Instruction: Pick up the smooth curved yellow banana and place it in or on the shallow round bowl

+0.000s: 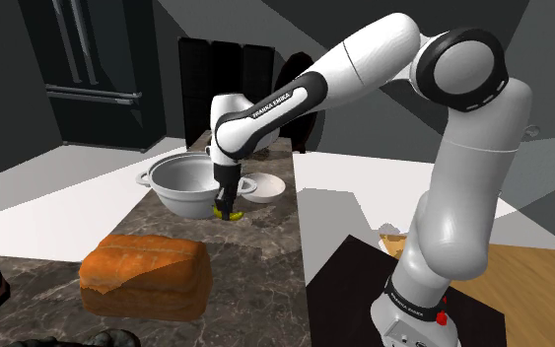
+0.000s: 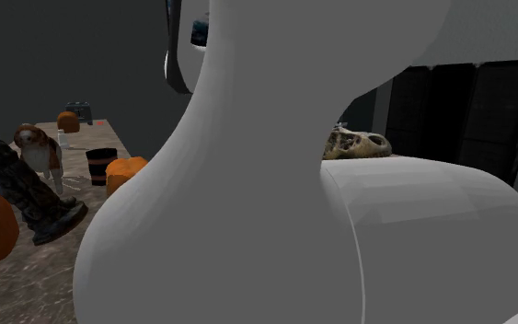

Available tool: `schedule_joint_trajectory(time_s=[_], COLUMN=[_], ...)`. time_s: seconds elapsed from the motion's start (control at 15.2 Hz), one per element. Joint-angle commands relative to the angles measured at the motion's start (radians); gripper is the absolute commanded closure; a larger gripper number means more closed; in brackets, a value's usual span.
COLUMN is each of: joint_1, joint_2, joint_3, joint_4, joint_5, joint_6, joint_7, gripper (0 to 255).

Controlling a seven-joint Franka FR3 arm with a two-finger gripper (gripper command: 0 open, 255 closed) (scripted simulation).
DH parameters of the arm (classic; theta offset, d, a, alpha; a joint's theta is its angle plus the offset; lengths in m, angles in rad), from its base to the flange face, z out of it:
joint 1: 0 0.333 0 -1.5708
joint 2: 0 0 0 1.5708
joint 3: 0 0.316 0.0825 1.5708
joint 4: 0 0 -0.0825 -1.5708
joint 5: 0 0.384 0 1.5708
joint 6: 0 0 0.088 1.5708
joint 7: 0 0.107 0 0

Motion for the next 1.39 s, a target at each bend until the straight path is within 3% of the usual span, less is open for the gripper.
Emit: schedule_joint_trajectory(time_s=[0.0,0.4,1.32], joint_1=[0.0,-0.001,-0.177], joint_2=[-0.014,-0.053,0.064], joint_3=[0.0,-0.001,-0.15], joint_4=[0.013,0.049,0.207], joint_5=[-0.001,-0.003,-0.014], joint_6=[-0.027,-0.102,-0.17], joint_7=[0.002,0.008,-0.306], gripper=[255,255,255])
